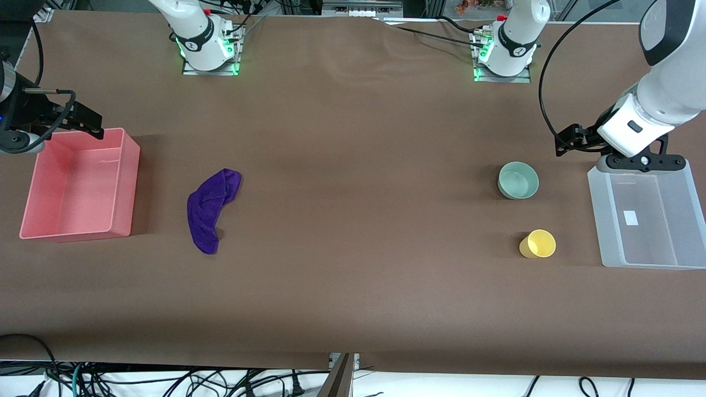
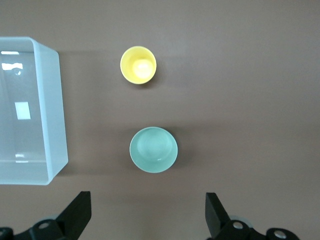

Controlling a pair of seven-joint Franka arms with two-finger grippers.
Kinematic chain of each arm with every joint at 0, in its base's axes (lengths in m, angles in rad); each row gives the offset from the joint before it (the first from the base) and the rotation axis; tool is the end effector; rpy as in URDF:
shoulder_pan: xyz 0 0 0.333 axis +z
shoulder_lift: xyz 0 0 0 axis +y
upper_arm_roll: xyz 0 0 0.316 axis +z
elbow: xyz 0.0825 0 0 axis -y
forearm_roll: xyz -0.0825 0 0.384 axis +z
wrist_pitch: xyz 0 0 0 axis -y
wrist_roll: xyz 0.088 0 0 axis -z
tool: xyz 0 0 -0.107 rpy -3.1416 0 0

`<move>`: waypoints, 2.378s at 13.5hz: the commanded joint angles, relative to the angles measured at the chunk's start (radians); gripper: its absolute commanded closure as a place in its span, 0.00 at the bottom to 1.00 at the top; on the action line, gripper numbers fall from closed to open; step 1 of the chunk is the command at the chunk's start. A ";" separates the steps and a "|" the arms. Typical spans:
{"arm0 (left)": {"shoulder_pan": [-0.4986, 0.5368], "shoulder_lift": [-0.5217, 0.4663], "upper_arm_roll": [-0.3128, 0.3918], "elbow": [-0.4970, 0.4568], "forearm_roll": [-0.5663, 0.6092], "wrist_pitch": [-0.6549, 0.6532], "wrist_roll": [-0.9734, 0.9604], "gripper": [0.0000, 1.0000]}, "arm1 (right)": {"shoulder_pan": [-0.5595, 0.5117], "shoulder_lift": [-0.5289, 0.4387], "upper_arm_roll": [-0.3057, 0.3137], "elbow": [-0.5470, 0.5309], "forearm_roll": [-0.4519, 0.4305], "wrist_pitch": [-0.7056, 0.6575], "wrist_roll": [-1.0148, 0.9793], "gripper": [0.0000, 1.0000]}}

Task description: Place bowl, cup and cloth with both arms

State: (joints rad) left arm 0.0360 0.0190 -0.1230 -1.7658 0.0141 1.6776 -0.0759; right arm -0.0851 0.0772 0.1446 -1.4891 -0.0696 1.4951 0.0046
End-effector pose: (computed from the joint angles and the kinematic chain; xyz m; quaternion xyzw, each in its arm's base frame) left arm 0.5553 -0.0466 0.5307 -0.9985 0.0067 0.0529 0.0101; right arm 0.5698 0.0227 0.6136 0.9986 0.0260 -0.0342 0.0303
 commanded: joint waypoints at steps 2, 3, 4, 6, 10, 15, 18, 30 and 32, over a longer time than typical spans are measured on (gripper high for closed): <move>0.018 0.012 0.002 -0.004 -0.026 -0.027 0.036 0.00 | -0.001 0.000 0.001 0.009 0.016 0.002 0.008 0.00; 0.024 0.015 0.002 -0.020 -0.026 -0.027 0.085 0.00 | -0.001 0.000 0.000 0.009 0.016 0.002 0.008 0.00; 0.036 0.021 0.003 -0.046 -0.022 -0.019 0.126 0.00 | -0.001 0.000 0.001 0.009 0.016 0.002 0.008 0.00; 0.051 0.045 0.003 -0.084 -0.011 0.010 0.137 0.00 | -0.001 0.000 0.001 0.009 0.016 0.002 0.009 0.00; 0.068 0.042 0.003 -0.252 -0.009 0.178 0.224 0.00 | -0.001 0.064 0.001 0.007 0.052 0.023 0.008 0.00; 0.108 0.113 0.003 -0.512 -0.008 0.580 0.367 0.00 | -0.001 0.212 0.000 -0.007 0.065 0.094 0.003 0.00; 0.148 0.244 0.002 -0.535 -0.008 0.764 0.480 0.06 | 0.014 0.297 0.000 -0.014 0.062 0.147 0.011 0.00; 0.168 0.297 -0.004 -0.509 -0.019 0.779 0.510 1.00 | 0.019 0.315 -0.008 -0.734 0.054 1.180 0.021 0.14; 0.170 0.257 -0.003 -0.428 -0.020 0.623 0.513 1.00 | 0.021 0.319 -0.008 -0.734 0.059 1.179 0.026 0.81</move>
State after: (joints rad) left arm 0.2023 0.3277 -0.1274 -2.2585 0.0141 2.4339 0.4153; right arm -0.0630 0.4108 0.1350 -2.2052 -0.0219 2.6561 0.0180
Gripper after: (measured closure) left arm 0.965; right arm 0.207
